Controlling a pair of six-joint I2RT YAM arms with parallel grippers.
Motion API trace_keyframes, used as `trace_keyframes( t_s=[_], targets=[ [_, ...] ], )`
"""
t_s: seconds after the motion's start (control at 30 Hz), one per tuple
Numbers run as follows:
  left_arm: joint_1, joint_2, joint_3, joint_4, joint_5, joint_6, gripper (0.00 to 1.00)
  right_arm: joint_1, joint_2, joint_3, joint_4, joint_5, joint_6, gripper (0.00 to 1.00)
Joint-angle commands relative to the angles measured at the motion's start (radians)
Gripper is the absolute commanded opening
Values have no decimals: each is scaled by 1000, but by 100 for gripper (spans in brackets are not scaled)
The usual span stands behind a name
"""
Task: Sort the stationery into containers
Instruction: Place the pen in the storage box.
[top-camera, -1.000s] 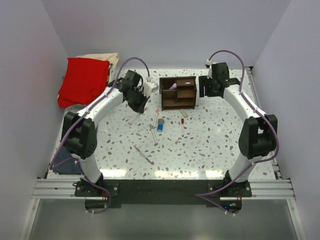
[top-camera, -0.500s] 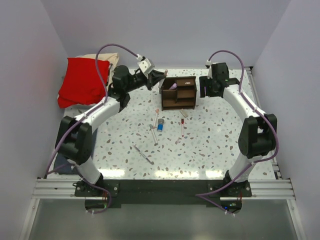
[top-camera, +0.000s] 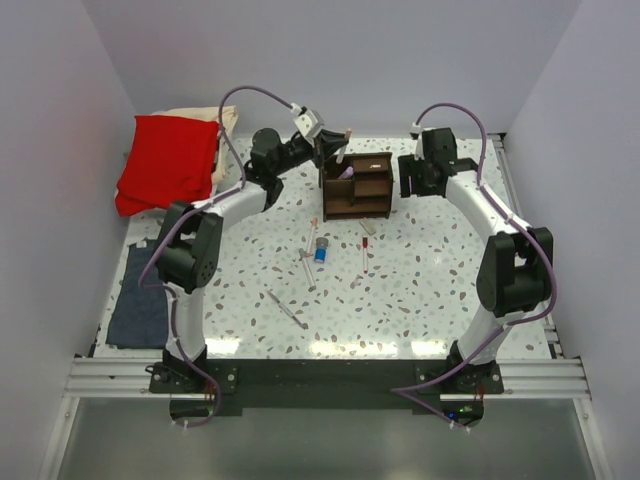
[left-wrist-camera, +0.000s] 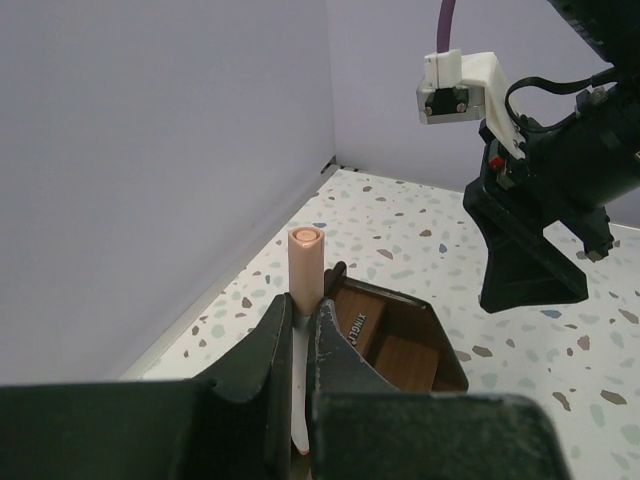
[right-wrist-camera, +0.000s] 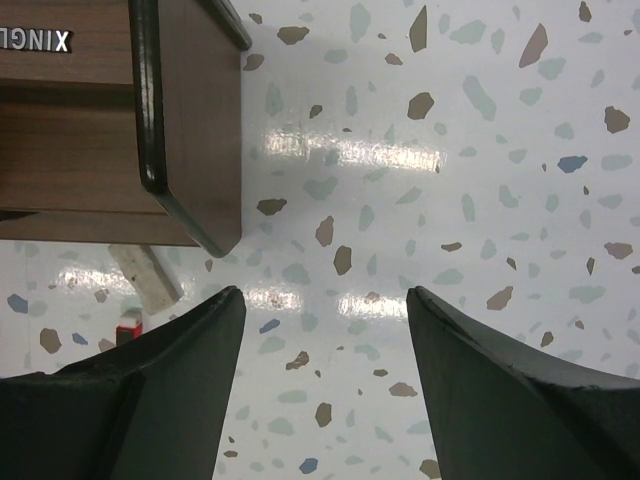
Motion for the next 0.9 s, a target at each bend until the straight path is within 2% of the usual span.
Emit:
trace_keyframes(
  t_s=[0.0, 0.13, 0.2, 0.43, 0.57, 0.67, 0.77, 0.8, 0.87],
  targets=[
    [-14, 22, 33, 60, -35, -8, 6, -2, -43, -5, 30, 26, -19, 70],
    [-14, 16, 13, 27, -59, -5, 18, -4, -35, -2, 33, 28, -16, 70],
    [-12, 13, 10, 20, -58, 5, 19, -4, -25, 6, 33, 25, -15, 70],
    [-3, -7, 16, -17, -62, 26, 33, -2, 15, 50, 27, 17, -12, 70],
    [3, -15, 10, -32, -41, 49, 36, -2, 35, 67, 28, 11, -10, 70],
    [19, -74, -13, -49, -26, 48, 41, -2, 37, 70, 27, 14, -12, 70],
    [34, -215, -69, -201, -44, 86, 44, -5, 21, 56, 31, 16, -13, 70],
    [36, -254, -98, -356, -79, 116, 45, -4, 18, 43, 31, 13, -12, 70],
    [34, -352, -119, -538, -125, 153, 47, -5, 6, 33, 31, 10, 0, 70]
  ],
)
